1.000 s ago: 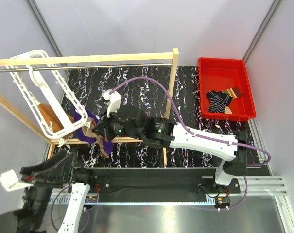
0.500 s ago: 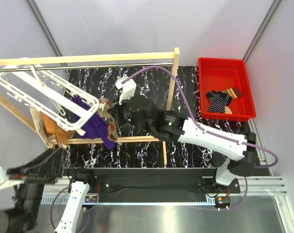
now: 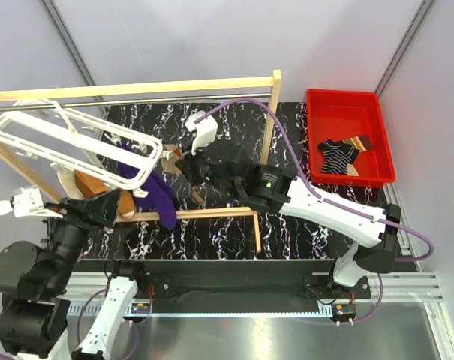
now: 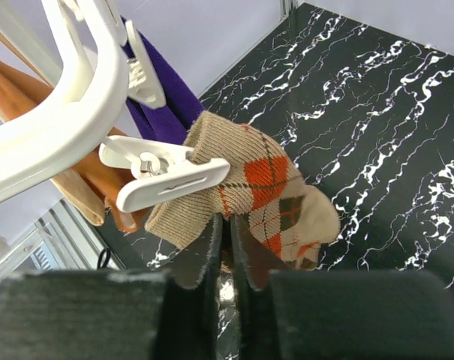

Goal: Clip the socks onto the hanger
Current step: Open the clamp at the hanger.

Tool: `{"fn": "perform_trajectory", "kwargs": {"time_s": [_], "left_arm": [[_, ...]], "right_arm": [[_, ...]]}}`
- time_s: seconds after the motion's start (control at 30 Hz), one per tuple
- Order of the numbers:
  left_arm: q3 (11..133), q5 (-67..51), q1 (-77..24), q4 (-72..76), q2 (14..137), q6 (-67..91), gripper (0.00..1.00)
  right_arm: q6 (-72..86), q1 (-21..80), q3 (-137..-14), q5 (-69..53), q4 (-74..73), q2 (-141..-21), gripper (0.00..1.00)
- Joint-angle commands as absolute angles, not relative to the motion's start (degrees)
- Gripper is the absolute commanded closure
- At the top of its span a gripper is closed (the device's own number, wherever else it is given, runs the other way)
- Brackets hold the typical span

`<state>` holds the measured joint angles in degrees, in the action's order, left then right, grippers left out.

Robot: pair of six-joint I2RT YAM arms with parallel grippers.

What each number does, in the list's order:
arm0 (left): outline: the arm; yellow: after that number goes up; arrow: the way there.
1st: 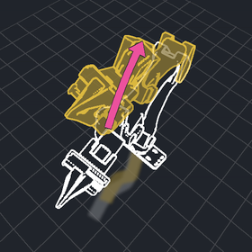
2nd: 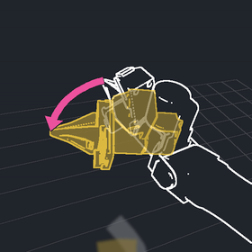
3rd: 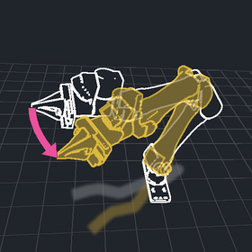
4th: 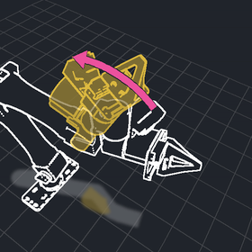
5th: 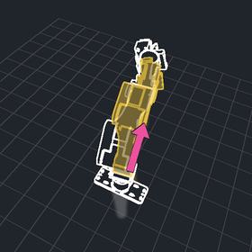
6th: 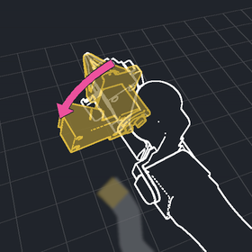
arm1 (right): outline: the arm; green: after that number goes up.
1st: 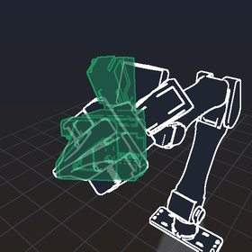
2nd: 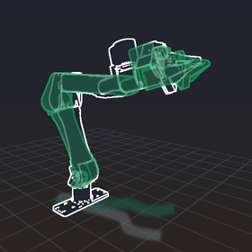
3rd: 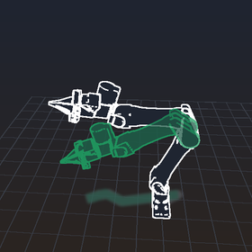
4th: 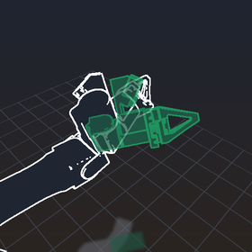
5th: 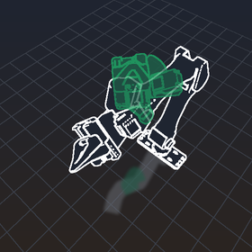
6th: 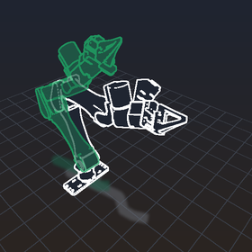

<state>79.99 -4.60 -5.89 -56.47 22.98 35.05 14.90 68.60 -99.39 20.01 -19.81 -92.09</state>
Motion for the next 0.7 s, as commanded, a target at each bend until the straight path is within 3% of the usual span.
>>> {"fn": "perform_trajectory", "kwargs": {"time_s": [0.0,0.03,0.1,0.13,0.27,0.33,0.47,0.67], "left_arm": [[78.8,-6.9,-6.0,-50.9,24.3,37.3,0.48],[78.6,-7.0,-6.0,-50.6,24.4,37.5,0.48],[78.1,-7.1,-6.0,-50.4,24.6,37.8,0.48],[78.0,-7.2,-6.0,-50.3,24.6,37.9,0.48],[77.5,-7.4,-5.9,-49.8,24.8,38.1,0.48],[77.4,-7.7,-5.9,-49.6,24.9,38.1,0.48],[77.1,-8.0,-6.0,-49.5,25.0,38.1,0.48],[76.7,-8.2,-6.0,-49.7,24.7,38.1,0.48]], "right_arm": [[15.6,67.8,-100.0,19.4,-19.8,-88.4,0.82],[15.6,67.8,-100.0,19.2,-20.1,-88.2,0.7],[15.6,67.8,-99.7,18.2,-21.6,-87.3,0.61],[15.6,67.8,-99.3,17.5,-22.0,-86.9,0.51],[15.5,67.9,-96.0,15.0,-22.5,-83.9,0.33],[14.6,67.8,-94.2,12.1,-21.7,-81.8,0.33],[7.9,69.1,-87.1,-5.3,-13.3,-78.6,0.37],[0.4,73.2,-78.4,-13.9,2.3,-76.5,0.38]]}}
